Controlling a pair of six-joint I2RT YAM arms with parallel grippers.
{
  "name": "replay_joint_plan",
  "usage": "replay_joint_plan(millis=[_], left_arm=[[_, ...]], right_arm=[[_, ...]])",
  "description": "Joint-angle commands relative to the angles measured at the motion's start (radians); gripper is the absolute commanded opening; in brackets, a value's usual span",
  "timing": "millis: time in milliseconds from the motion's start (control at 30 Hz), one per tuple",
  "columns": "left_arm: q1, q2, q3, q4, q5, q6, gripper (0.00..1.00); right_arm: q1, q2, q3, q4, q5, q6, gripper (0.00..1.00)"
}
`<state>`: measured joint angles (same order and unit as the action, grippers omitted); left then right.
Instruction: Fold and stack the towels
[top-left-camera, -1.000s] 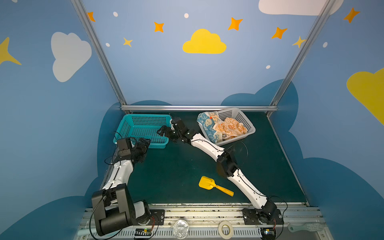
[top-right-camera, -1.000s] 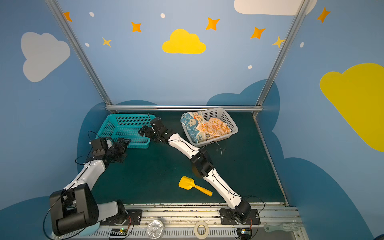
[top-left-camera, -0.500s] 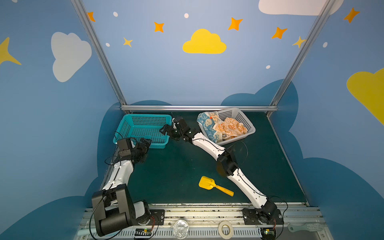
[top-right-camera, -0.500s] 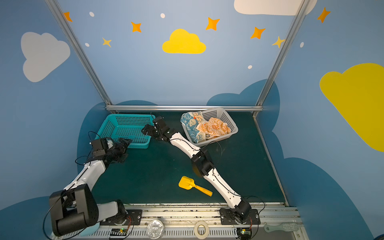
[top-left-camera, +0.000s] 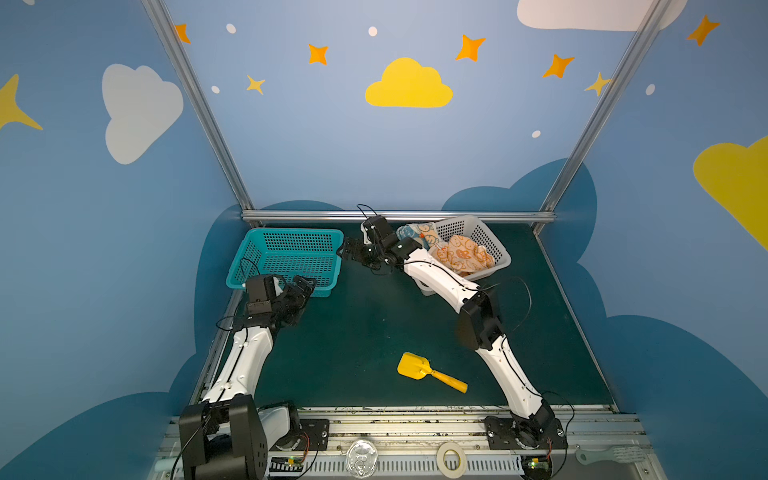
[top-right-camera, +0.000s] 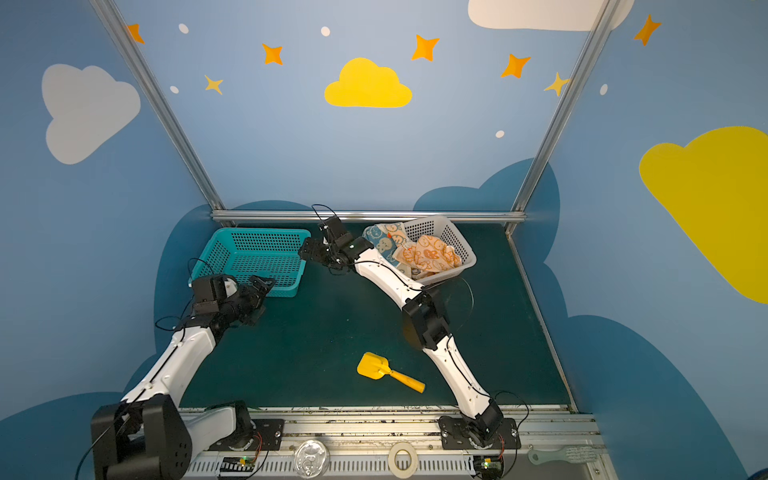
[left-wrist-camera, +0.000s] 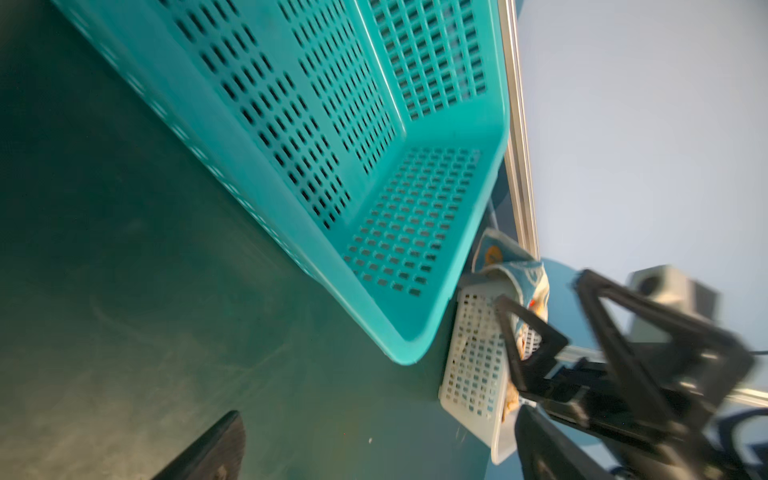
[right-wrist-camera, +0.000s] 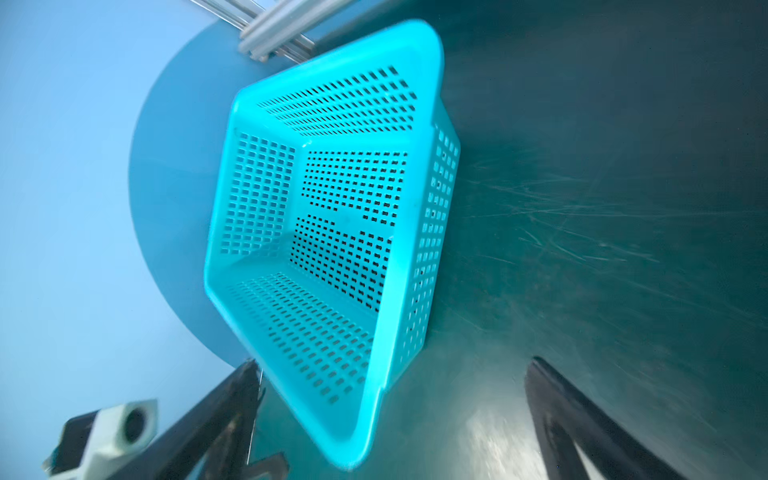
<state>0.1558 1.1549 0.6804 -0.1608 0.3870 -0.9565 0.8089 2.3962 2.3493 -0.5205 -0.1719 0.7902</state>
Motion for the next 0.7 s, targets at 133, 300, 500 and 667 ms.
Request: replay_joint_plan(millis=[133,300,500,667], left_arm=[[-0.153,-0.012,0.035,-0.037,-0.075,0.031,1.00],[-0.312,0.054,0.123,-0.031,-0.146,0.063,1.00],[-0.462,0.201,0.271,-0.020,-0.193,0.119,1.00],[-0.552,0.361,0.418,-0.036,-0.204,0.171,1.00]], right_arm=[[-0.053,-0.325,-0.266,-0.132,0.114,-0.170,0.99],[-0.154,-0.596,-0.578,-0.148,0.180,-0.176,0.99],[-0.298,-0.883,-0.963,-0.117,0.299,-0.104,0.99],[-0.416,-0.909,-1.088,-0.094,0.222,-0.069,0.99]])
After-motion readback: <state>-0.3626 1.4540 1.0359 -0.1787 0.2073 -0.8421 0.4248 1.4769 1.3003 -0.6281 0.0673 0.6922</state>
